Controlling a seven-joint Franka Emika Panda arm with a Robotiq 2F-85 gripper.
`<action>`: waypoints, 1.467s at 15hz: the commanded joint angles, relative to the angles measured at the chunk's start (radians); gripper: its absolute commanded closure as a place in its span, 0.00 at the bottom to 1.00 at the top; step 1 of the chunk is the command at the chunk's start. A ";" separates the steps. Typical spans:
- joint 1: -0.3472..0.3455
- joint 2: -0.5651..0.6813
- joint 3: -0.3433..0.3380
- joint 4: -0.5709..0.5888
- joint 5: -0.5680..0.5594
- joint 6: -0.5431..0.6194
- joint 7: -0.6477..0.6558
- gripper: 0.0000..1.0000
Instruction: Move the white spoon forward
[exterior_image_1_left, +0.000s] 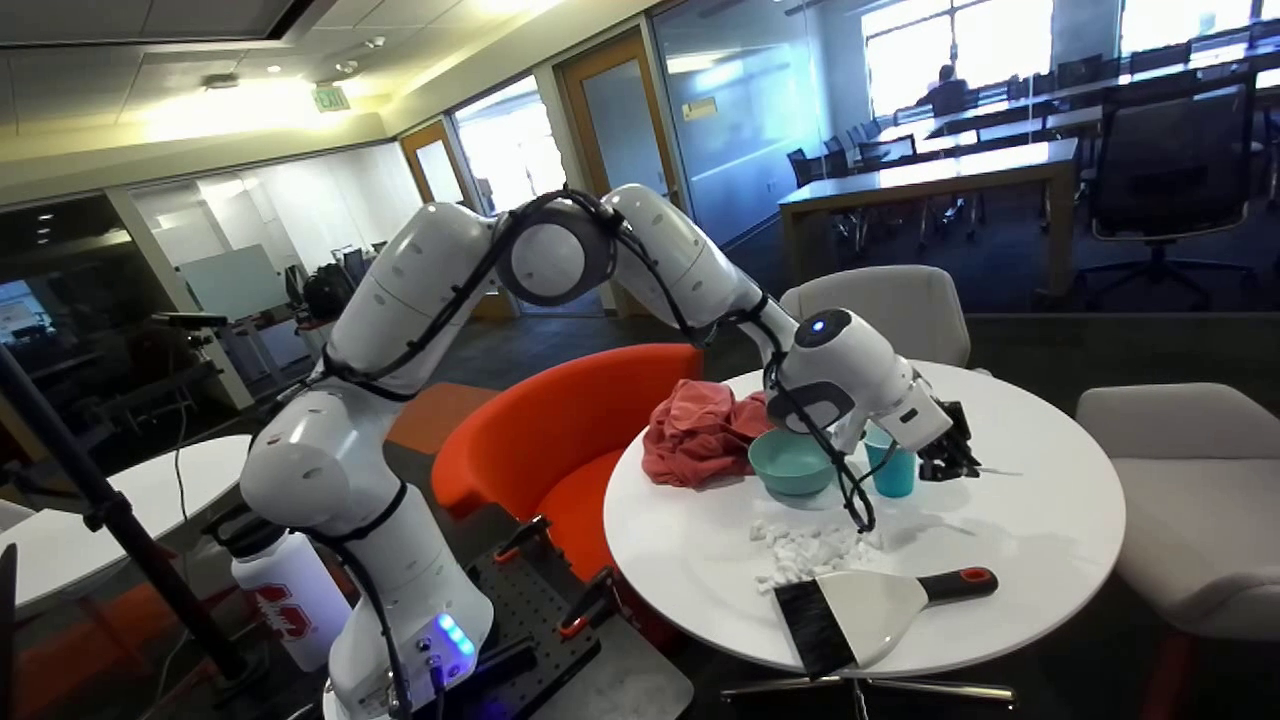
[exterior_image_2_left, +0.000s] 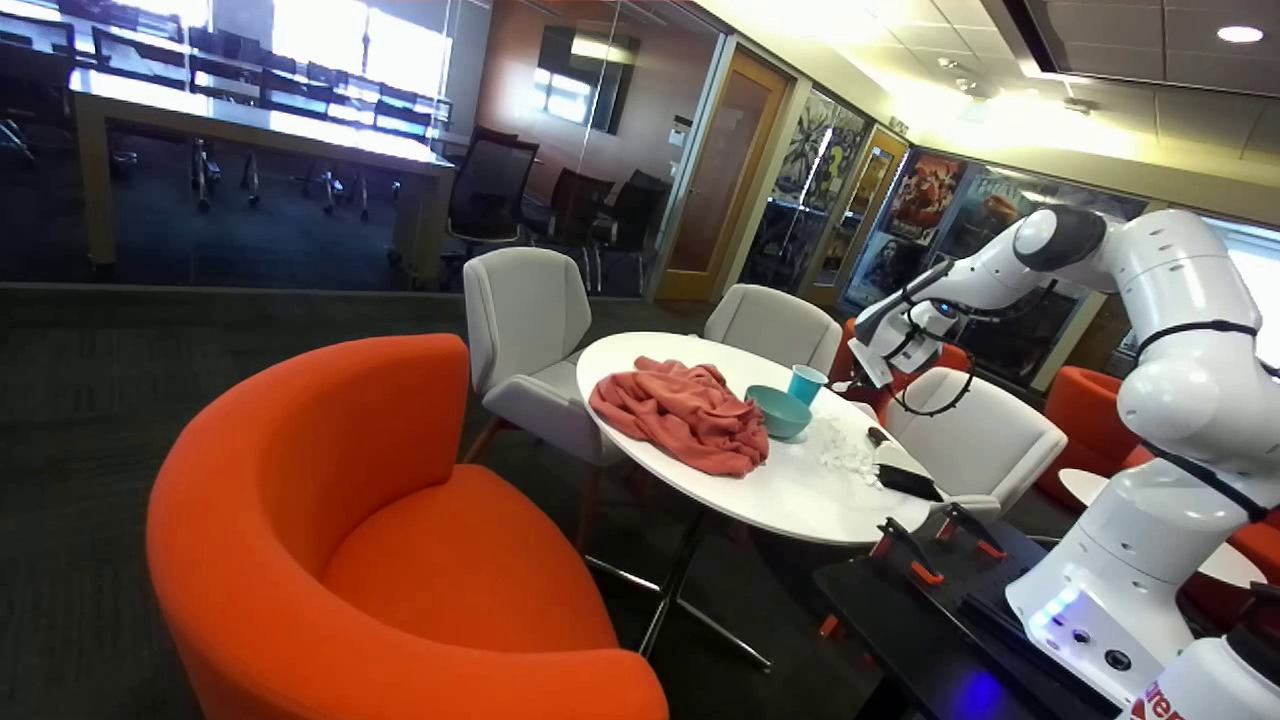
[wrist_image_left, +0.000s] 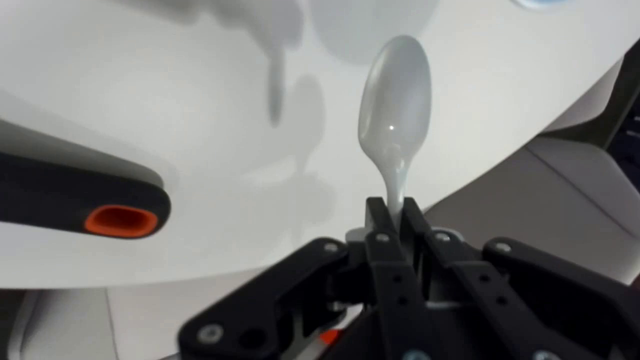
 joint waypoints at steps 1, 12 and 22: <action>0.182 0.170 -0.234 0.239 0.091 -0.032 0.208 0.98; 0.325 0.393 -0.565 0.468 -0.002 -0.218 0.800 0.29; 0.184 0.006 -0.218 0.203 0.008 -0.147 0.433 0.00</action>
